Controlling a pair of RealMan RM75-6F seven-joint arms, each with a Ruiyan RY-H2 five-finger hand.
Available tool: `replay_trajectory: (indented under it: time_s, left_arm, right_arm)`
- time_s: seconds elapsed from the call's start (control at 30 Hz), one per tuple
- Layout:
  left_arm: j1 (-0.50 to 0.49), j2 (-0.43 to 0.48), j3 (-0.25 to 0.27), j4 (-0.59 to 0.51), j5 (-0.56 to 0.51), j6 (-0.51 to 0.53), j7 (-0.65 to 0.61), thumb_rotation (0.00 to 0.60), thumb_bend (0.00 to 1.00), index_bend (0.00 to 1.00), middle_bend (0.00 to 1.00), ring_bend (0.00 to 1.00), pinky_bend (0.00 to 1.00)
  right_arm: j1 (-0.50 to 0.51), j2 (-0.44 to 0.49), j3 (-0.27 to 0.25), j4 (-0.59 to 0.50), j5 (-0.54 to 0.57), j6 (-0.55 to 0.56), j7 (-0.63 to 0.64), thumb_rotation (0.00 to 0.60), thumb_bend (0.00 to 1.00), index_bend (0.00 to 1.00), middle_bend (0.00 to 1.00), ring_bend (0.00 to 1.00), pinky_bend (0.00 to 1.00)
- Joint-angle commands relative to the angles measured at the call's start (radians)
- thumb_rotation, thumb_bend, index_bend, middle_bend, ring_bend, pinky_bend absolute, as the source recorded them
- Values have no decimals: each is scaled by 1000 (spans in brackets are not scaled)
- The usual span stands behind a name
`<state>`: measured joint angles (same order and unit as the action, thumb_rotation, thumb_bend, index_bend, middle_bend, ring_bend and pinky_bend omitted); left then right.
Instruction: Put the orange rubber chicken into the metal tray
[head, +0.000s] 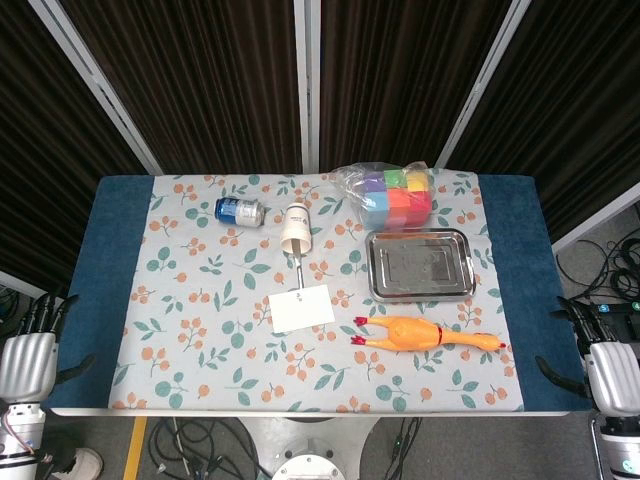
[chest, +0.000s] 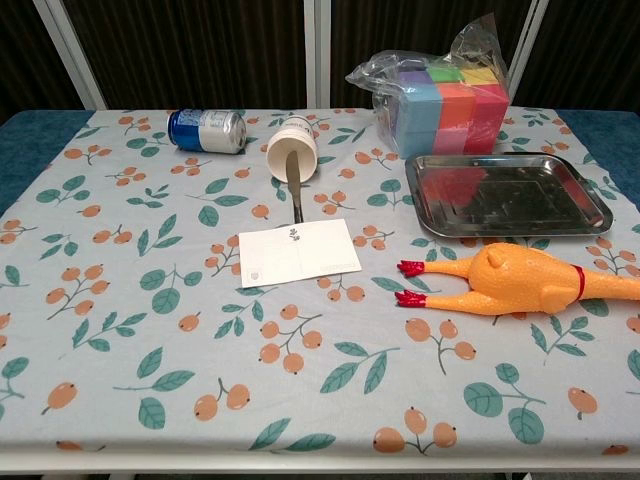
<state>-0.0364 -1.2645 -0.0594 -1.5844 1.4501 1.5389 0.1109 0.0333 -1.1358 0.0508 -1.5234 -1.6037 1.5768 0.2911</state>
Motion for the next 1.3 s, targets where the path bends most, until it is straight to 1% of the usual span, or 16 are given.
replay_trajectory:
  time_s: [0.03,0.23,0.37,0.43,0.57,0.73,0.77,0.87,1.0,1.1,1.3]
  left_arm:
    - [-1,-3,0,1,-2,-3,1,600,156,189,113,88,182]
    - [-4,-5,-1,3,-5,-10,1,600,156,189,113,88,182]
    - [-6,-5,0,1,-4,-14,-1,600,155,189,113,88,181]
    - [-7,-7,1,2,-2,-14,-1,600,155,189,114,89,182]
    - [-8,-10,-1,7,2,-10,7,600,156,189,113,89,182]
    - [-3,-13,2,10,1,-6,3,600,156,189,113,88,181]
    - [-3,-13,3,12,1,-6,2,600,156,189,114,88,182]
    - [-4,-15,2,16,-3,-11,-8,600,155,189,113,88,182]
    - [-3,-17,3,25,-5,-15,-17,600,156,189,114,89,182]
    - [-3,-17,5,31,-6,-19,-30,600,156,189,113,89,182]
    - [-2,-14,6,39,-12,-26,-42,600,155,189,114,88,182]
  right_arm:
    - [9,-5,3,-2,2,-10,-8,600,160,107,306,146,243]
    - [15,-7,-1,-6,3,-21,-17,600,161,107,310,147,254]
    - [24,-2,-20,-20,-9,-50,-13,600,160,107,317,148,271]
    - [37,1,-35,-29,-22,-83,-30,600,159,107,318,149,271]
    - [69,-13,-53,-42,-23,-162,-115,600,147,98,311,148,271]
    - [126,-48,-52,-42,37,-302,-233,600,134,80,287,148,271]
    - [137,-59,-49,-34,48,-324,-243,600,145,91,286,148,271]
    - [181,-105,-36,14,76,-395,-255,600,205,191,298,148,267]
    - [223,-165,-21,82,94,-446,-282,600,223,262,353,178,265]
    - [249,-205,-16,124,108,-480,-290,600,220,301,375,192,266]
    - [274,-273,-9,199,120,-492,-306,600,218,315,377,209,279]
